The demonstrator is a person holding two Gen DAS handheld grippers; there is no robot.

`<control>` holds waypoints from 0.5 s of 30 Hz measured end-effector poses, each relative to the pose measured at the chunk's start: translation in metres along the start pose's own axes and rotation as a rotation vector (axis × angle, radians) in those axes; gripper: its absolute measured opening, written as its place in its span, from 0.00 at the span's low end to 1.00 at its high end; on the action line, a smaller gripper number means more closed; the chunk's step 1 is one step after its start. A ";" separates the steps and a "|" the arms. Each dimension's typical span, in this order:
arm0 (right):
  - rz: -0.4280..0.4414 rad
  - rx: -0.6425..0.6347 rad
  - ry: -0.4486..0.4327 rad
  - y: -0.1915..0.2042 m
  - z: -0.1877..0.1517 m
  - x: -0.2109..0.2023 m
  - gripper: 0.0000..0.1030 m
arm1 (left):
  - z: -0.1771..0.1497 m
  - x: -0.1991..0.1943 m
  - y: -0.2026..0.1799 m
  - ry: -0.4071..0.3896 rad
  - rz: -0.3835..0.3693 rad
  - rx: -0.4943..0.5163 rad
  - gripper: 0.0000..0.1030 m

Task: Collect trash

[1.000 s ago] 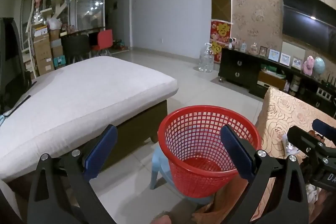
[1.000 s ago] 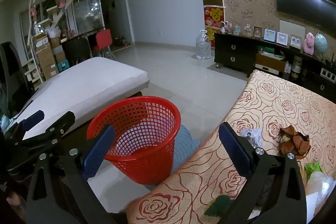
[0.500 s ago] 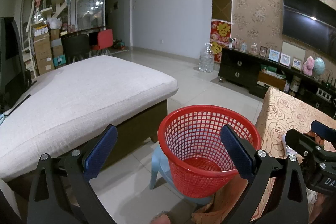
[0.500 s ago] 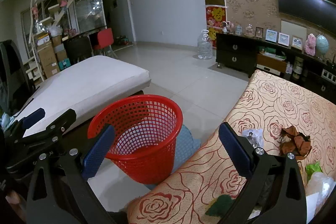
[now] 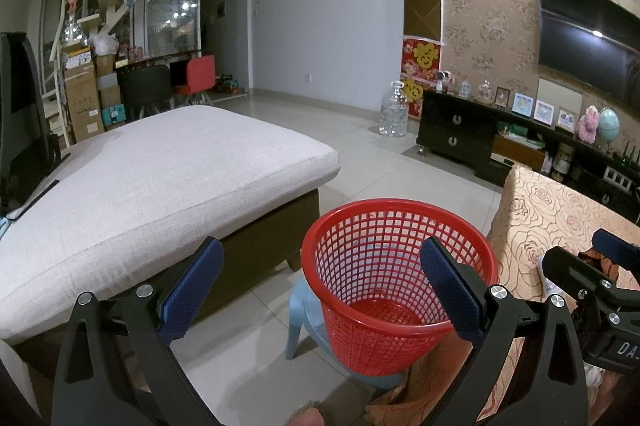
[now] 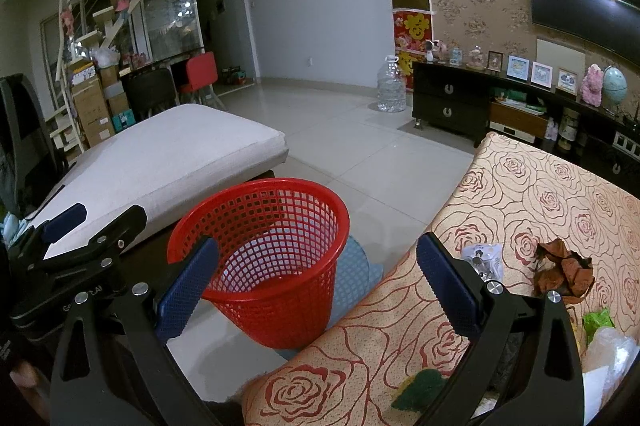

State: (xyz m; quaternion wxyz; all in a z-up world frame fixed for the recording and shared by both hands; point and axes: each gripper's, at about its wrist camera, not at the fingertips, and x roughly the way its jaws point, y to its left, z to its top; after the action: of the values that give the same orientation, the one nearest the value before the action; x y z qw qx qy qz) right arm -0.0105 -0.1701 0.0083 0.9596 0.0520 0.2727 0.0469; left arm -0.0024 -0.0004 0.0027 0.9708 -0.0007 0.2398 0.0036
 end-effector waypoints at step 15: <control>-0.001 -0.002 0.002 0.002 0.000 0.001 0.93 | -0.001 0.002 0.000 0.002 0.001 0.001 0.92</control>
State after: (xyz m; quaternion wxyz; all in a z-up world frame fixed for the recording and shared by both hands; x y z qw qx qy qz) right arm -0.0102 -0.1685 0.0079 0.9594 0.0506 0.2734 0.0467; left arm -0.0015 -0.0008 0.0012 0.9706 -0.0001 0.2407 0.0041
